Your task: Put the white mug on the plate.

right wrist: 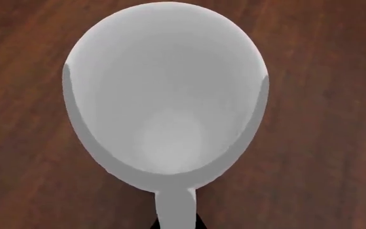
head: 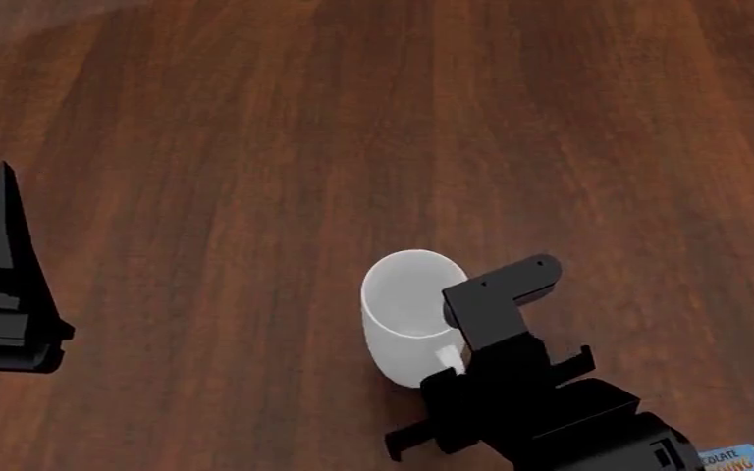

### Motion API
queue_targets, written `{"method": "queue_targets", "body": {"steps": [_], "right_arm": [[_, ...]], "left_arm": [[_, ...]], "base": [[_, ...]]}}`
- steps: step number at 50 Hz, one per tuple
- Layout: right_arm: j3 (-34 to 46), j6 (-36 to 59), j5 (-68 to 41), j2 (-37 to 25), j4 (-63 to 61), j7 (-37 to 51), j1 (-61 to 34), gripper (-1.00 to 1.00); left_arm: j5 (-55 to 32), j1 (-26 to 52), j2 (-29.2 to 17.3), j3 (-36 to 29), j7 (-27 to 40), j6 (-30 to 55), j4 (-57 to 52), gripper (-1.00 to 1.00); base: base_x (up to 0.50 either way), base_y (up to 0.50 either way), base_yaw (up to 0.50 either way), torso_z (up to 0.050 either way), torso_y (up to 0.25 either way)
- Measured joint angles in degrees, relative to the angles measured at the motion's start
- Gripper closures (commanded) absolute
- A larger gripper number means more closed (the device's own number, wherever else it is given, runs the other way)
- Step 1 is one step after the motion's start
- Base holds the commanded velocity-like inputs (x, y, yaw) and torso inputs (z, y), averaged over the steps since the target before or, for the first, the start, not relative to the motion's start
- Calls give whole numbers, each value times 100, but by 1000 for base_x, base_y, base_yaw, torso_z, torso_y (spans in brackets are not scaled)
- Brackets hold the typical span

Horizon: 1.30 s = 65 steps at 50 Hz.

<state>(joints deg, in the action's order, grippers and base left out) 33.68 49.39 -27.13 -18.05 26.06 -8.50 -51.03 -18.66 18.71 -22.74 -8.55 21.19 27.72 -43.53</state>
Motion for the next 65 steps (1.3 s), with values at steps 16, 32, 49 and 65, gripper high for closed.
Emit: {"method": "queue_targets", "body": {"steps": [16, 32, 49, 65], "right_arm": [[73, 29, 103, -104, -420, 323, 111, 100], [-270, 565, -137, -454, -1650, 814, 329, 100], [-1382, 1500, -879, -1002, -3483, 1533, 838, 100], [-2684, 2221, -1541, -1391, -4700, 2209, 1561, 100]], "left_arm": [[-11, -21, -15, -16, 25, -40, 17, -100], [-38, -3, -18, -50, 32, -74, 42, -100], [18, -75, -5, -133, -21, -336, 208, -100], [88, -175, 22, -225, -116, -703, 464, -100]], "base": [[0, 0, 0, 0, 0], [0, 0, 0, 0, 0], [0, 0, 0, 0, 0], [0, 0, 0, 0, 0]]}}
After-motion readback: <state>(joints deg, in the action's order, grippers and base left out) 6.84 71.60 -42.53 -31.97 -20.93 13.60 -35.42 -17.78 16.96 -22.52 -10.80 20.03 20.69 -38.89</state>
